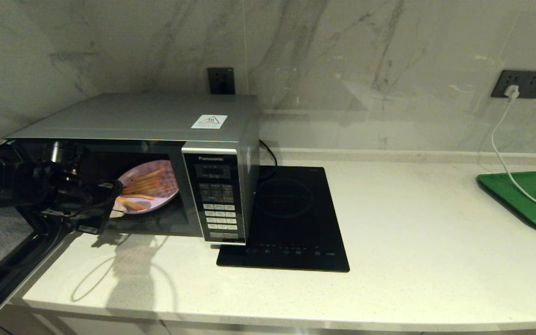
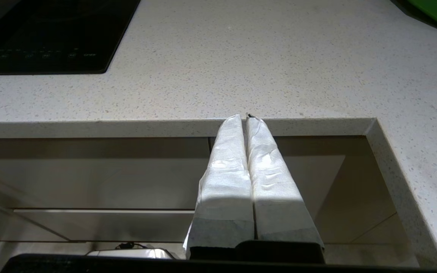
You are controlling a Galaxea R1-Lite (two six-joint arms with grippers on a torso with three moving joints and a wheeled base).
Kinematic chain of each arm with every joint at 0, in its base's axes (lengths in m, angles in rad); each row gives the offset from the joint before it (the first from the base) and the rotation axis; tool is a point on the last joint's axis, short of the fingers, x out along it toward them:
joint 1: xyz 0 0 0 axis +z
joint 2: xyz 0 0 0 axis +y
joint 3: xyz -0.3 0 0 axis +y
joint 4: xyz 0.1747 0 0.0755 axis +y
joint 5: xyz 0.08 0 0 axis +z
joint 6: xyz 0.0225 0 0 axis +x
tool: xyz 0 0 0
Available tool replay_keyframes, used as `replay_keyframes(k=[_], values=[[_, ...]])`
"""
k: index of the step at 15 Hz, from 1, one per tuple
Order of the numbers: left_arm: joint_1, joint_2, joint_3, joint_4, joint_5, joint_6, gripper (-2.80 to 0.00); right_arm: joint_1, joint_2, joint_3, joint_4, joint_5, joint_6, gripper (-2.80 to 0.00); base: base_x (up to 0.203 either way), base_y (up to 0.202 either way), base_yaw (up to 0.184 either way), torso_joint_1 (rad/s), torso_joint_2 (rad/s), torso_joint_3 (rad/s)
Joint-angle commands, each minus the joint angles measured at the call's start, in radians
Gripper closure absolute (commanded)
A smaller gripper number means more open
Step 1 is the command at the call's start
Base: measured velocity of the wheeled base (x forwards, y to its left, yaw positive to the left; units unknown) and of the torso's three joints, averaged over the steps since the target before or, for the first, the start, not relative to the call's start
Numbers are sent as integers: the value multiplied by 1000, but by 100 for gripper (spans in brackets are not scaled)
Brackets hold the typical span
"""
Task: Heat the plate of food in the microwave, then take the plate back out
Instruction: Put the plate in the microwave oven
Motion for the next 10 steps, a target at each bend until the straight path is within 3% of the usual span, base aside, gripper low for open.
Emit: replay_keyframes(k=[1,10], values=[[-1,5,0,2,-1,-7,-280,0,0,0,1,0,1,0,0,0,0,0,0,0],[1,-85,-1,-1,-19,-9,-280,0,0,0,1,0,1,0,0,0,0,0,0,0]])
